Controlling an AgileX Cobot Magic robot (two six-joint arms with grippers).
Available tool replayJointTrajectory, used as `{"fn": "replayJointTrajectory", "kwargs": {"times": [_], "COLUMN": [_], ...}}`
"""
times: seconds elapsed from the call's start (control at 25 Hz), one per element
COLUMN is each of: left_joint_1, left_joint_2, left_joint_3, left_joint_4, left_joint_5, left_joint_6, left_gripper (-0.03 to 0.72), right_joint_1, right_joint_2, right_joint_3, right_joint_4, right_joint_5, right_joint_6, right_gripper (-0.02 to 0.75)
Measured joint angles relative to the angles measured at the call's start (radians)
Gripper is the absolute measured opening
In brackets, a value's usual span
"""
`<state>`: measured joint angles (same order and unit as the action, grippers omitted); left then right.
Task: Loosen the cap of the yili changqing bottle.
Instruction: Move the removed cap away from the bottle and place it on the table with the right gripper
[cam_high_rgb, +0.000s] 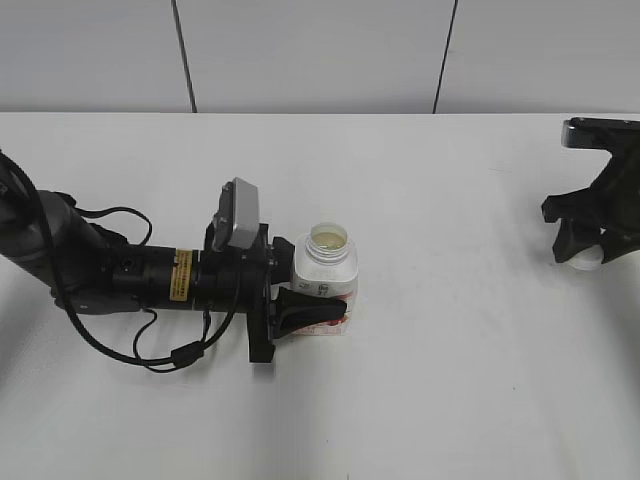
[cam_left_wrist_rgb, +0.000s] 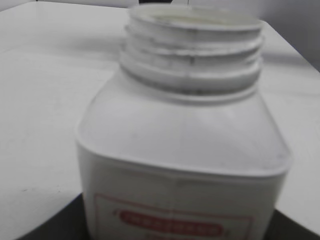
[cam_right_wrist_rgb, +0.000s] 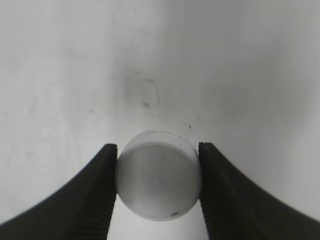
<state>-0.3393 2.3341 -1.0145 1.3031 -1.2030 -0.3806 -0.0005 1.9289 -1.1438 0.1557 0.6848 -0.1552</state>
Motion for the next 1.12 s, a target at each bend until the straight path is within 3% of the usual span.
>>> {"fn": "replayJointTrajectory", "kwargs": {"times": [1.12], "left_joint_1": [-0.001], "left_joint_2": [0.0], "left_joint_3": [0.0], "left_joint_4": [-0.002], "left_joint_5": [0.0], "left_joint_6": [0.0], "left_gripper": [0.365], "right_joint_1": [-0.001], "right_joint_2": [0.036], "right_joint_3": [0.001], "right_joint_4": [-0.002], "right_joint_5": [-0.023], "right_joint_6": [0.026], "right_gripper": [0.389]}}
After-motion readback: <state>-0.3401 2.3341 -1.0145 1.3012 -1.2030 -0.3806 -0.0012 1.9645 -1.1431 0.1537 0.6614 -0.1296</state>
